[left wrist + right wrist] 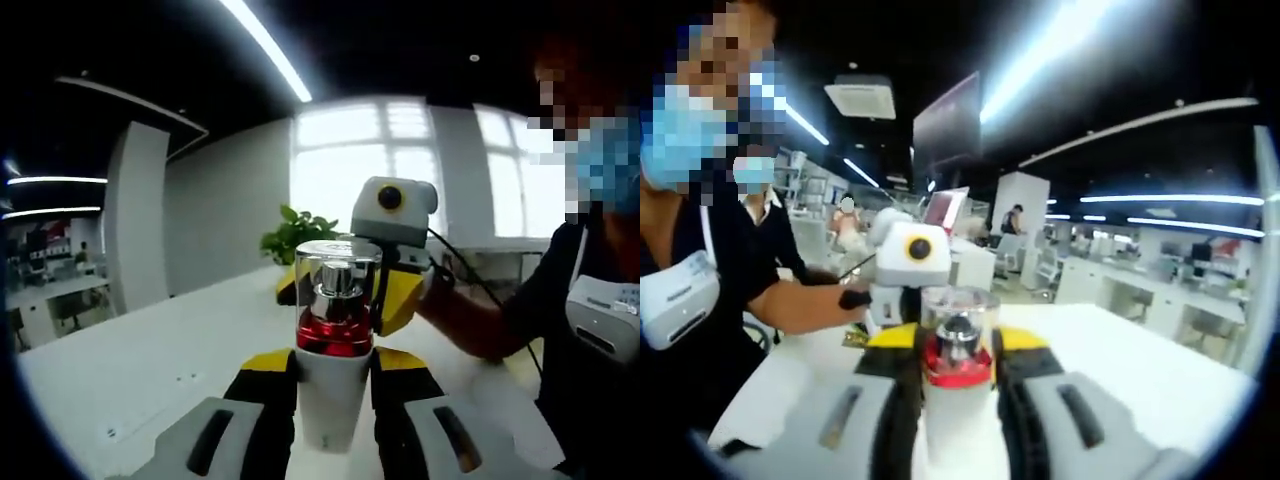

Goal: Arrange the skincare products in the storage area until every visible bottle or jar stands upright without overlapping.

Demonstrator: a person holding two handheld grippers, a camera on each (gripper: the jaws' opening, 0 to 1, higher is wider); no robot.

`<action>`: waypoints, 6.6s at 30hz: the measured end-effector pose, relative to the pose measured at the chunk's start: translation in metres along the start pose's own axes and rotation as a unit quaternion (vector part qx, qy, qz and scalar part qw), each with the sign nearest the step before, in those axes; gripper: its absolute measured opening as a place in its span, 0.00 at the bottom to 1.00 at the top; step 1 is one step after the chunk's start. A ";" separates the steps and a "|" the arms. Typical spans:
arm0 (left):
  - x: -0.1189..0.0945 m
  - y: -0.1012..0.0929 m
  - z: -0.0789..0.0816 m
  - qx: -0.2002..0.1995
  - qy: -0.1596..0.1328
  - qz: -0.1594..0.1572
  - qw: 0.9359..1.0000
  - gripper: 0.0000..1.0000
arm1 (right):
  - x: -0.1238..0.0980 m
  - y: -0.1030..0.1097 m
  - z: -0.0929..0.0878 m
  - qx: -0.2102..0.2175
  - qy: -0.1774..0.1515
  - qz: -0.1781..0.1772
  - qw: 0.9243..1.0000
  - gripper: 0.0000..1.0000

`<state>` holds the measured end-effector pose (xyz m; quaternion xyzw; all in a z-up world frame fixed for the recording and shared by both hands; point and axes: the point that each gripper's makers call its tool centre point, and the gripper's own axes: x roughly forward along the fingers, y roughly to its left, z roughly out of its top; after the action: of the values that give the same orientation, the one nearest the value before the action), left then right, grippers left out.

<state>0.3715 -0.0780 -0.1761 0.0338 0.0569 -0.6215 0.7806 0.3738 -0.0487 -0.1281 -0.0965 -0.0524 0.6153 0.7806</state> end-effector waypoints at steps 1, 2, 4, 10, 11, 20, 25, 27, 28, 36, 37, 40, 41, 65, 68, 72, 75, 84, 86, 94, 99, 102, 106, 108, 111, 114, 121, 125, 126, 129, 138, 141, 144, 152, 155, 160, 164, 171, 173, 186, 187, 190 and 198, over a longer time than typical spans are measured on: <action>0.001 0.001 0.000 0.000 0.000 0.000 1.000 0.28 | -0.001 -0.002 -0.001 0.000 0.001 -0.002 1.000 0.26; 0.003 0.003 0.000 0.001 0.000 -0.001 1.000 0.28 | -0.002 -0.004 -0.003 0.000 0.002 -0.005 1.000 0.26; 0.006 0.006 -0.001 0.001 0.000 -0.003 1.000 0.28 | -0.004 -0.009 -0.005 0.000 0.004 -0.008 1.000 0.26; 0.015 0.016 -0.003 0.001 0.000 -0.004 1.000 0.28 | -0.008 -0.021 -0.011 0.004 0.007 -0.018 1.000 0.26; 0.017 0.018 -0.004 0.001 -0.001 -0.003 1.000 0.28 | -0.009 -0.023 -0.012 0.004 0.007 -0.019 1.000 0.26; 0.035 0.030 -0.007 -0.006 -0.005 -0.008 1.000 0.28 | -0.020 -0.042 -0.023 0.013 0.013 -0.038 0.999 0.26; 0.044 0.036 -0.009 -0.009 -0.006 -0.012 1.000 0.28 | -0.026 -0.050 -0.030 0.015 0.016 -0.047 0.999 0.26; 0.048 0.038 -0.011 -0.009 -0.006 -0.013 1.000 0.28 | -0.027 -0.053 -0.033 0.017 0.018 -0.049 0.998 0.26; 0.050 0.040 -0.012 -0.010 -0.005 -0.013 1.000 0.28 | -0.028 -0.054 -0.034 0.017 0.019 -0.050 0.998 0.26; 0.060 0.046 -0.014 -0.013 -0.007 -0.019 1.000 0.28 | -0.034 -0.063 -0.040 0.016 0.026 -0.061 0.998 0.26; 0.061 0.046 -0.015 -0.013 -0.008 -0.020 1.000 0.28 | -0.035 -0.065 -0.041 0.016 0.026 -0.062 0.998 0.26; 0.065 0.049 -0.015 -0.013 -0.009 -0.022 1.000 0.28 | -0.037 -0.069 -0.042 0.016 0.025 -0.067 0.997 0.26; 0.066 0.050 -0.015 -0.013 -0.008 -0.023 1.000 0.28 | -0.038 -0.070 -0.043 0.017 0.025 -0.069 0.997 0.26; 0.097 0.070 -0.029 -0.022 -0.003 -0.032 0.999 0.28 | -0.054 -0.099 -0.069 0.026 0.040 -0.107 0.993 0.26; 0.100 0.074 -0.029 -0.024 -0.003 -0.035 0.999 0.28 | -0.056 -0.102 -0.070 0.027 0.041 -0.112 0.992 0.26; 0.102 0.076 -0.031 -0.028 -0.004 -0.036 0.999 0.28 | -0.057 -0.105 -0.074 0.029 0.041 -0.116 0.992 0.26; 0.103 0.079 -0.034 -0.028 -0.001 -0.035 0.999 0.28 | -0.056 -0.106 -0.078 0.029 0.045 -0.117 0.992 0.26; 0.108 0.085 -0.044 -0.027 0.005 -0.029 0.999 0.28 | -0.057 -0.113 -0.091 0.033 0.052 -0.125 0.990 0.26; 0.109 0.087 -0.046 -0.024 0.008 -0.028 0.999 0.28 | -0.057 -0.114 -0.093 0.034 0.053 -0.127 0.990 0.26; 0.114 0.092 -0.052 -0.030 0.010 -0.024 0.999 0.28 | -0.058 -0.120 -0.101 0.037 0.057 -0.134 0.989 0.27; 0.114 0.094 -0.055 -0.030 0.013 -0.020 0.999 0.28 | -0.057 -0.121 -0.103 0.039 0.060 -0.136 0.988 0.27; 0.115 0.095 -0.055 -0.030 0.012 -0.019 0.999 0.28 | -0.058 -0.122 -0.104 0.039 0.060 -0.137 0.988 0.27; 0.116 0.096 -0.056 -0.030 0.014 -0.017 0.999 0.28 | -0.058 -0.122 -0.106 0.038 0.063 -0.138 0.988 0.27; 0.116 0.097 -0.057 -0.028 0.016 -0.014 0.999 0.28 | -0.058 -0.123 -0.107 0.039 0.064 -0.139 0.987 0.27; 0.117 0.097 -0.058 -0.028 0.017 -0.013 0.999 0.28 | -0.058 -0.123 -0.108 0.037 0.066 -0.140 0.987 0.27; 0.118 0.098 -0.060 -0.029 0.017 -0.011 0.999 0.28 | -0.059 -0.124 -0.109 0.037 0.067 -0.141 0.987 0.27; 0.119 0.099 -0.060 -0.028 0.017 -0.008 0.999 0.28 | -0.060 -0.125 -0.110 0.037 0.064 -0.142 0.987 0.27; 0.119 0.099 -0.060 -0.030 0.015 -0.009 0.999 0.28 | -0.061 -0.125 -0.110 0.040 0.064 -0.143 0.987 0.28; 0.120 0.099 -0.060 -0.031 0.014 -0.009 0.999 0.28 | -0.061 -0.125 -0.110 0.040 0.063 -0.143 0.987 0.28; 0.121 0.100 -0.060 -0.032 0.012 -0.008 0.999 0.28 | -0.062 -0.125 -0.110 0.041 0.061 -0.144 0.987 0.28; 0.121 0.100 -0.060 -0.033 0.010 -0.009 0.999 0.29 | -0.062 -0.125 -0.111 0.040 0.059 -0.144 0.987 0.29; 0.121 0.100 -0.060 -0.034 0.009 -0.009 0.999 0.29 | -0.062 -0.125 -0.111 0.039 0.060 -0.144 0.987 0.29; 0.121 0.099 -0.060 -0.033 0.008 -0.009 0.999 0.29 | -0.063 -0.126 -0.111 0.039 0.060 -0.144 0.987 0.29; 0.121 0.098 -0.058 -0.040 -0.001 -0.013 0.999 0.37 | -0.065 -0.130 -0.101 0.047 0.032 -0.151 0.987 0.36; 0.121 0.100 -0.061 -0.037 0.005 -0.011 0.999 0.37 | -0.065 -0.130 -0.103 0.047 0.034 -0.152 0.987 0.36; 0.117 0.100 -0.060 -0.039 0.003 -0.015 0.999 0.42 | -0.065 -0.130 -0.100 0.048 0.031 -0.153 0.987 0.37; 0.106 0.102 -0.047 -0.064 -0.031 -0.024 0.997 0.46 | -0.068 -0.132 -0.092 0.049 0.017 -0.157 0.986 0.40; 0.089 0.110 -0.027 -0.100 -0.089 -0.027 0.991 0.47 | -0.070 -0.133 -0.083 0.049 0.001 -0.162 0.986 0.41; 0.089 0.110 -0.027 -0.099 -0.089 -0.023 0.991 0.48 | -0.071 -0.134 -0.083 0.050 -0.001 -0.163 0.985 0.41; 0.088 0.113 -0.028 -0.099 -0.085 -0.015 0.991 0.51 | -0.074 -0.137 -0.073 0.062 -0.023 -0.169 0.983 0.46; 0.088 0.113 -0.028 -0.098 -0.084 -0.015 0.991 0.51 | -0.075 -0.137 -0.073 0.063 -0.025 -0.169 0.983 0.46; 0.088 0.113 -0.028 -0.096 -0.083 -0.014 0.992 0.52 | -0.075 -0.137 -0.072 0.065 -0.026 -0.169 0.983 0.48; 0.089 0.113 -0.025 -0.092 -0.085 0.001 0.992 0.66 | -0.077 -0.136 -0.068 0.067 -0.027 -0.170 0.983 0.51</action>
<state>0.5004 -0.1353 -0.2146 -0.0907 0.0476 -0.6133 0.7832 0.4986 -0.1595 -0.1626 -0.0172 -0.0480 0.4779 0.8769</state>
